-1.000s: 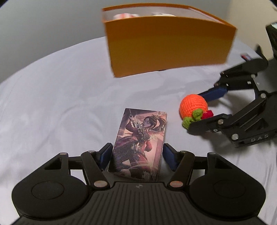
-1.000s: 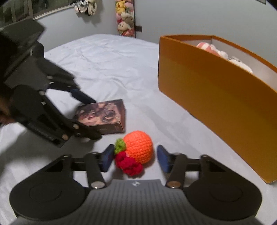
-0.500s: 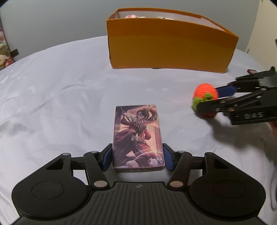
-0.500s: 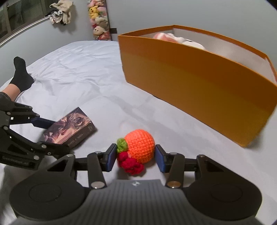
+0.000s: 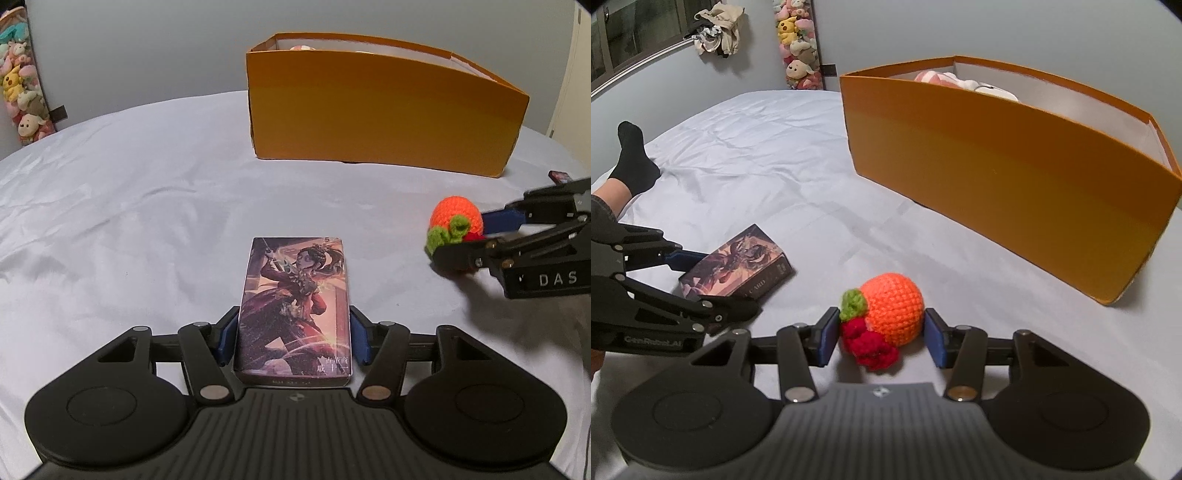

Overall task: Organize objects
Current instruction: 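Carry the card box and crocheted strawberry with both tools over the orange box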

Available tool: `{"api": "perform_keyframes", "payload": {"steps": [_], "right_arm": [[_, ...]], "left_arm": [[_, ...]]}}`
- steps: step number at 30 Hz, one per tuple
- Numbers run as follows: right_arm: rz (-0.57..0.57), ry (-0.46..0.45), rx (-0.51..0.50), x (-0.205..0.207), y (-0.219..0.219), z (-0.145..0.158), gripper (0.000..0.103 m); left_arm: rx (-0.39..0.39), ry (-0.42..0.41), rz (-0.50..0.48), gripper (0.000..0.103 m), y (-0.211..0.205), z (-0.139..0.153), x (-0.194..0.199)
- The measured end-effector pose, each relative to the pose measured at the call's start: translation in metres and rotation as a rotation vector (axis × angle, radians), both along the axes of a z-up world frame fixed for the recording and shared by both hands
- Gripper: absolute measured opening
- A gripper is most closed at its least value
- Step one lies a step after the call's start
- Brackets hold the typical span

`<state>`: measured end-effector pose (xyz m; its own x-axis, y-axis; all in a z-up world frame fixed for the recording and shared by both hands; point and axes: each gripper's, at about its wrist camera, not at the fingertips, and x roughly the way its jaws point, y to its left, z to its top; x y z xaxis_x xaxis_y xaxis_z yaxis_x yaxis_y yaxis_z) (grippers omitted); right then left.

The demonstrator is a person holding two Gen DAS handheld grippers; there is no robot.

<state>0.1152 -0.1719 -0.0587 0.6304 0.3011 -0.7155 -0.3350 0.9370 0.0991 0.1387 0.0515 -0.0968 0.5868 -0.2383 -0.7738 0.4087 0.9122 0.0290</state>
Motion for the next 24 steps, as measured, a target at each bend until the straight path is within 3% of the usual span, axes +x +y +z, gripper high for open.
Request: {"api": "perform_keyframes", "payload": {"steps": [24], "right_arm": [[-0.053, -0.044, 0.051, -0.009, -0.019, 0.017, 0.048]], "left_arm": [[-0.043, -0.054, -0.035, 0.067, -0.013, 0.027, -0.002]]}}
